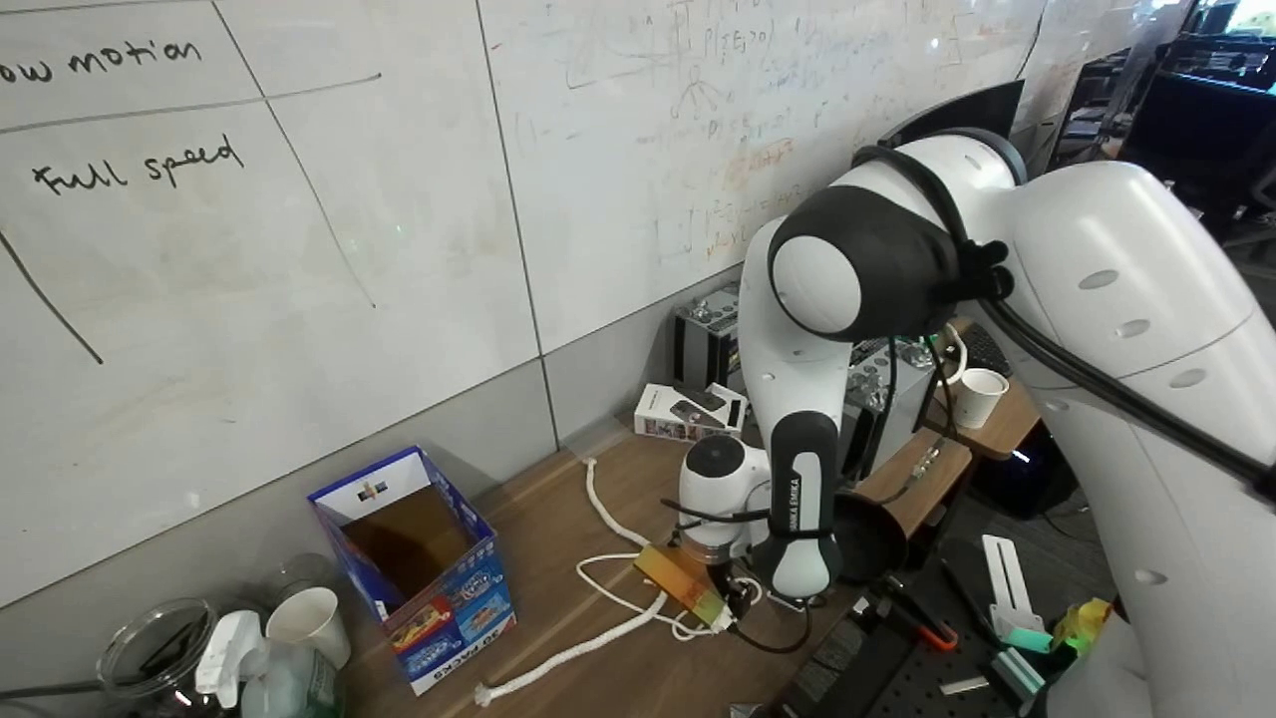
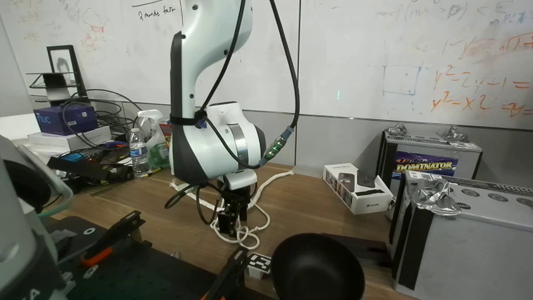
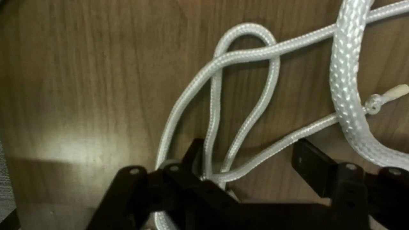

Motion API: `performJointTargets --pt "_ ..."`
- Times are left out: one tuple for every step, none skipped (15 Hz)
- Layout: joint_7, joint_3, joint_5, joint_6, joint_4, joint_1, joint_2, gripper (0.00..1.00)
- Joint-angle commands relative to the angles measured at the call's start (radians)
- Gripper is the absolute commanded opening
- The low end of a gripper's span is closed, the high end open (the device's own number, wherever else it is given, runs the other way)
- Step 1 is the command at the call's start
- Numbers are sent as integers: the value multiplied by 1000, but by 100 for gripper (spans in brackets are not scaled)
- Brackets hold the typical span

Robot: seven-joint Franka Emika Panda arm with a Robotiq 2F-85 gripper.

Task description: Put the string in the blue box

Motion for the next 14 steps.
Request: performJointTargets --pt "-8 17 1 -18 8 -12 2 42" --pt "-11 20 0 -24 8 -13 -1 35" --pt "-15 28 0 -32 9 -21 -2 28" --pt "-22 38 -2 -40 10 -29 -2 19" --pt "-27 47 -1 -53 12 -35 -5 13" --pt "-29 53 0 -67 13 -38 -7 6" --pt "-36 62 0 -82 16 -45 -7 5" --pt "-46 76 2 -98 20 -59 -8 4" --pt "-54 89 4 -113 27 -70 -8 7" --pt "-71 106 4 -124 36 -88 -8 8" --pt "-96 139 9 -140 44 -119 -15 8" --pt "-121 173 14 -155 49 -149 -23 7" --pt "-157 223 21 -167 55 -192 -36 6" --pt "-291 242 165 -158 39 -182 -55 6"
